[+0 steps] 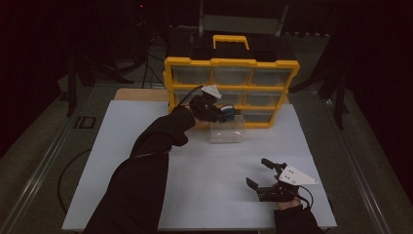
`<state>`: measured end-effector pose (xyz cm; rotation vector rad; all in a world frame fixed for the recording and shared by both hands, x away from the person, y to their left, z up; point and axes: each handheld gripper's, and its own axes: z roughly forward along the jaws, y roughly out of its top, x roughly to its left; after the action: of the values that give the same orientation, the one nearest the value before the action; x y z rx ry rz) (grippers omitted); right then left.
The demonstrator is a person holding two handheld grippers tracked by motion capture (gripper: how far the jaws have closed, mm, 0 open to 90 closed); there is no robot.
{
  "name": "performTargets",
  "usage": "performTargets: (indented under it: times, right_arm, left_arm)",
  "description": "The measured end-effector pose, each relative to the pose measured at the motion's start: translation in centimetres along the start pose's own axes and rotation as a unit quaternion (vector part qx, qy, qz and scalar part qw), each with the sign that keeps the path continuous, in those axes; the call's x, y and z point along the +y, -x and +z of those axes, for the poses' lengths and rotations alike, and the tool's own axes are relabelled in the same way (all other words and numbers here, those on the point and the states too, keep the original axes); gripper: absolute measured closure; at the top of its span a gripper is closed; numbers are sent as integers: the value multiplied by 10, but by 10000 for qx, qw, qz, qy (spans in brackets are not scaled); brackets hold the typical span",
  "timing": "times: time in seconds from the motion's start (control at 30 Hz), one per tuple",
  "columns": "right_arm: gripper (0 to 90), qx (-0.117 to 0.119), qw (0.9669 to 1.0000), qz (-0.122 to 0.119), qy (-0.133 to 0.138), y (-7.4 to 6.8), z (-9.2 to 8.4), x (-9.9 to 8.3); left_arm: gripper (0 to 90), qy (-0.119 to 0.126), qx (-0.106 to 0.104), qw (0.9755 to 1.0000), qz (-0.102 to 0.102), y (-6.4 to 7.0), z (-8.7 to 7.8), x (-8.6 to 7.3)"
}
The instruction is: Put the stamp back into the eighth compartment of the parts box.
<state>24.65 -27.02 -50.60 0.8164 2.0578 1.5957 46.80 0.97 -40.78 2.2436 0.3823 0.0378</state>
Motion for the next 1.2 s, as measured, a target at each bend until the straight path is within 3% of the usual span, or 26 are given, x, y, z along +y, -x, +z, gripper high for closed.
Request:
performTargets:
  times: [0.8, 1.2]
  right_arm:
    - [100, 13, 10000, 35, 10, 1, 0, -1]
    - [100, 12, 10000, 40, 1, 1, 0, 0]
  left_arm:
    - [697, -483, 106, 9987, -86, -5, 26, -10]
    - [692, -457, 185, 9987, -151, -3, 24, -9]
